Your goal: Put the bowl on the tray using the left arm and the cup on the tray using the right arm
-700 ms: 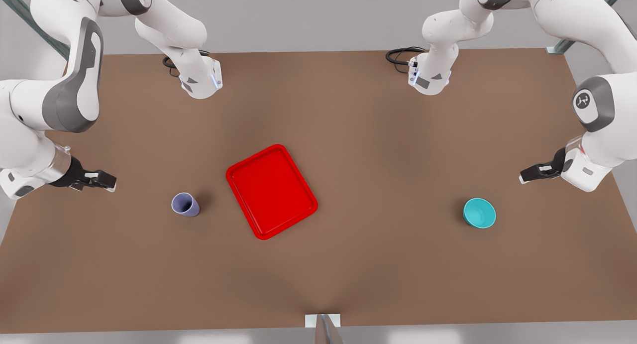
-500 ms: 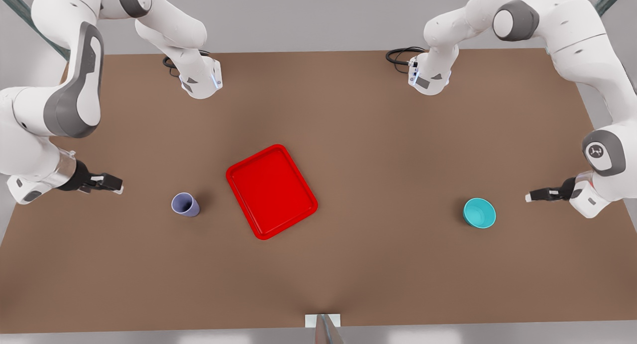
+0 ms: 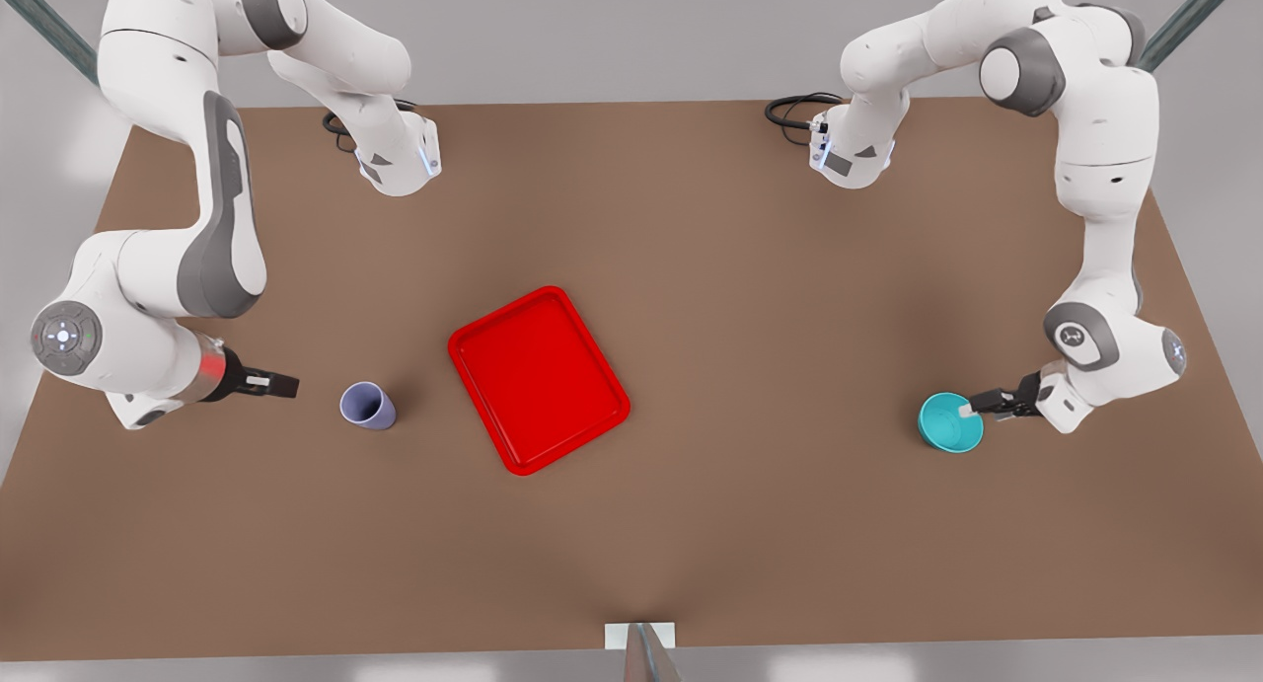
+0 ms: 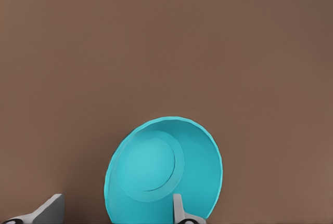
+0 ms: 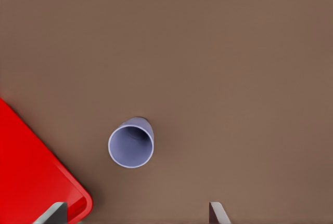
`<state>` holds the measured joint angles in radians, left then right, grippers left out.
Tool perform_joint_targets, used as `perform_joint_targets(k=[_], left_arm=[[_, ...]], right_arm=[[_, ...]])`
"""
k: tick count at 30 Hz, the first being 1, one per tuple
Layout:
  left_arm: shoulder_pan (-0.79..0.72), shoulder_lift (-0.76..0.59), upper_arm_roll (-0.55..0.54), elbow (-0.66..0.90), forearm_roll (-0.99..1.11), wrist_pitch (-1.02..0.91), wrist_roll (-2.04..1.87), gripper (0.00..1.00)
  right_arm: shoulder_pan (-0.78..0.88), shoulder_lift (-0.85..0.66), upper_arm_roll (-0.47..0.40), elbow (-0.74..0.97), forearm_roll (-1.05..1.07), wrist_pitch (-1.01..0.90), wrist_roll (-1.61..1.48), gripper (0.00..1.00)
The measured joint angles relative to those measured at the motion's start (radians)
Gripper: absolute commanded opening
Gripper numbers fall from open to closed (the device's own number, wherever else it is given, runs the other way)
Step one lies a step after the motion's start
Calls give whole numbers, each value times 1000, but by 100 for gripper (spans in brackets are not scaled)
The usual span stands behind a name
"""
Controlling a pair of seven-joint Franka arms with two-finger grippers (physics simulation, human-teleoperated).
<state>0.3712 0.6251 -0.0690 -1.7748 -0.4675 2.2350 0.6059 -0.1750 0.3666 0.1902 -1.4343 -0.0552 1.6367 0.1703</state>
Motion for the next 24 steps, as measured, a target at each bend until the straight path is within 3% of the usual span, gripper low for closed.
perform_joint_targets(k=[6,7,8,9,13,18,19,24], left_arm=[[-3,35,0,3,-7,18,5,98],[-5,39,0,3,-8,21,3,87],[-5,39,0,4,-9,23,-1,57],[-5,39,0,10,-9,23,-1,44],[-5,43,0,11,-10,23,-2,43],[-10,65,0,12,-12,29,-9,42],[-11,65,0,12,-13,29,-12,22],[-12,65,0,41,-11,28,-83,21]], right_arm=[[-15,20,0,-62,-3,61,0,100],[-31,15,0,-146,0,149,0,100],[-33,12,0,-208,0,209,1,100],[-33,11,1,-256,4,263,3,100],[-45,-41,2,-436,5,406,-11,100],[-73,-43,2,-503,5,488,-89,100],[-72,-43,2,-509,3,488,-103,100],[-66,-38,17,-532,3,529,-120,100]])
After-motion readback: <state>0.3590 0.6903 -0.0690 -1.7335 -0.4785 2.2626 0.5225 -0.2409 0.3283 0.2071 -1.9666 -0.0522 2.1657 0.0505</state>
